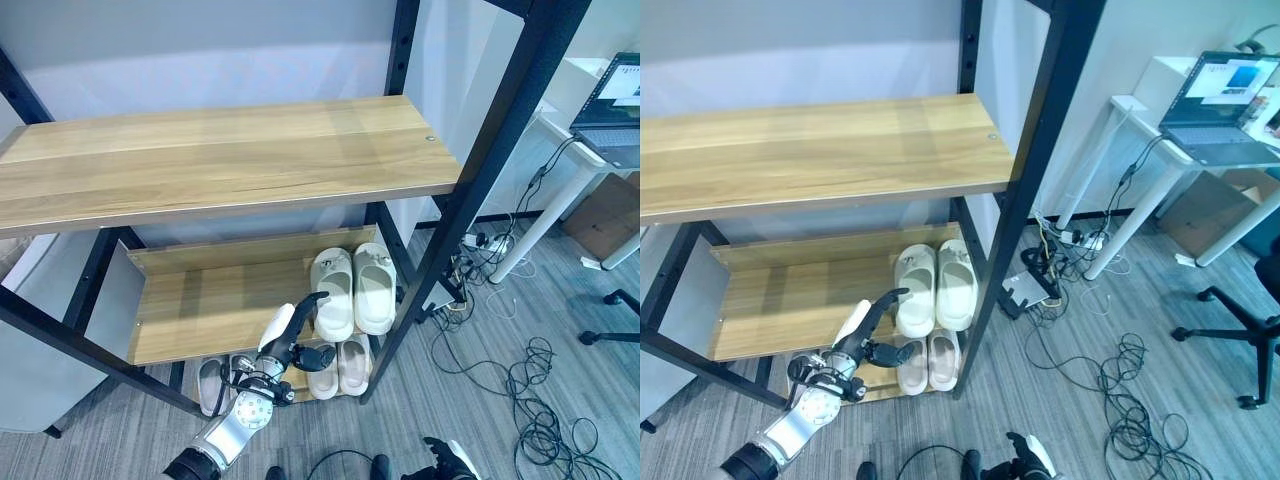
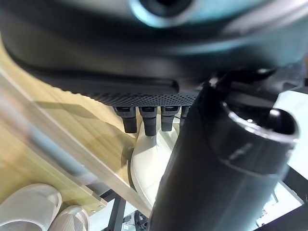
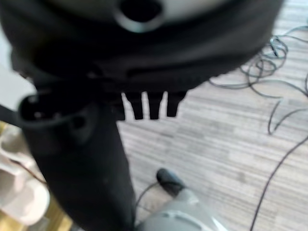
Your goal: Arrange the slippers neatly on the shoe rack.
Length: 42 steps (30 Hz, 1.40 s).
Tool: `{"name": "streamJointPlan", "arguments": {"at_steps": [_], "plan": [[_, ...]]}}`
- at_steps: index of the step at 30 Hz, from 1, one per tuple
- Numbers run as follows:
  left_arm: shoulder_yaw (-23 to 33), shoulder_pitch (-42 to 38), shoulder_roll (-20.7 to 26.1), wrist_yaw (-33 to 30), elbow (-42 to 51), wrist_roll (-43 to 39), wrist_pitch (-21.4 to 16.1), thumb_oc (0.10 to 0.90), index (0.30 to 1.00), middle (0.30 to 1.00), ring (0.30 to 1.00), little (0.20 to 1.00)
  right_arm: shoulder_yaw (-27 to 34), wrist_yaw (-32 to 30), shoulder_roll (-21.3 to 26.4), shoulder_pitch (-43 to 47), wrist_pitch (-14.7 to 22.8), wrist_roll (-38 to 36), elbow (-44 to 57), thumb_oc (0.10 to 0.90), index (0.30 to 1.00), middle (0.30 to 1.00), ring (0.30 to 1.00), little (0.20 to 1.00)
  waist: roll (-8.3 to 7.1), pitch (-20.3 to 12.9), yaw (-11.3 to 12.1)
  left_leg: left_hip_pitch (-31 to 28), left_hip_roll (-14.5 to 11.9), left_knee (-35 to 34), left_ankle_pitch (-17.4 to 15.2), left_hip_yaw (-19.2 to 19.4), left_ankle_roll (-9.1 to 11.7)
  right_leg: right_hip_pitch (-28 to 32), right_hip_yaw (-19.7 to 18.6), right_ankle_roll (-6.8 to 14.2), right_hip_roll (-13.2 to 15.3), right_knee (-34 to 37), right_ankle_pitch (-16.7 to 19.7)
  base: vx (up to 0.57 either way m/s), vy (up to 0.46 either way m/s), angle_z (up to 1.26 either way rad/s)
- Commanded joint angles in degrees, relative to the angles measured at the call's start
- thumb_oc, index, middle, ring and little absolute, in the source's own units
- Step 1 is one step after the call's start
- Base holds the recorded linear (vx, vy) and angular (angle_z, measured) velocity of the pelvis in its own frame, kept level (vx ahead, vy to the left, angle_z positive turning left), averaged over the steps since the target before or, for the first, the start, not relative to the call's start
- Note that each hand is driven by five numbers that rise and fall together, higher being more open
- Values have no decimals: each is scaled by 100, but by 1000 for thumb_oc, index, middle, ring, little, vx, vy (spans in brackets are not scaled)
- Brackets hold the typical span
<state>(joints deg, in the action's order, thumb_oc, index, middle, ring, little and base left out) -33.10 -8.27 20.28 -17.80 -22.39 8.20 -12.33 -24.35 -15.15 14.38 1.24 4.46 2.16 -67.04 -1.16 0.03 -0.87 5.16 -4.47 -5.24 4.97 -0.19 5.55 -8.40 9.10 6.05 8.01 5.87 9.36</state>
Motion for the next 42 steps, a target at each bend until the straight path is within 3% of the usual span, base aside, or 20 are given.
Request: {"name": "streamJointPlan", "arguments": {"at_steps": [1,16,31,33,42], "plan": [[-154,-943,-379,-56,-260,242,-236,800,900,900,900,900,-17,-176,139,373,164,-34,20,800,900,900,900,900,135,202,-149,232,234,24,-379,145,-240,265,-24,109,-306,-87,-1062,0,0,0],[1166,117,303,-262,806,223,-246,800,900,900,900,900,230,-131,49,272,64,69,-46,800,900,900,900,900,104,117,146,47,280,24,-412,38,-244,523,103,92,-286,-87,-1123,8,3,0],[1787,748,302,-402,888,-125,-260,800,900,900,900,900,348,-97,19,240,34,50,26,800,900,900,900,900,88,49,279,-63,318,24,-409,-22,-259,668,191,81,-262,-87,-1136,-2,-2,2],[1805,781,259,-361,844,-327,-293,800,900,900,900,900,342,-95,16,253,24,43,24,800,900,900,900,900,104,30,283,-66,320,24,-408,-18,-263,674,192,80,-252,-87,-1130,0,0,0],[1828,1073,-366,440,-330,-2610,-258,800,900,900,900,900,476,-80,34,139,10,-149,146,800,900,900,900,900,181,-11,235,-164,350,24,-421,31,-304,747,157,79,-227,-87,-1118,0,0,0]]}}
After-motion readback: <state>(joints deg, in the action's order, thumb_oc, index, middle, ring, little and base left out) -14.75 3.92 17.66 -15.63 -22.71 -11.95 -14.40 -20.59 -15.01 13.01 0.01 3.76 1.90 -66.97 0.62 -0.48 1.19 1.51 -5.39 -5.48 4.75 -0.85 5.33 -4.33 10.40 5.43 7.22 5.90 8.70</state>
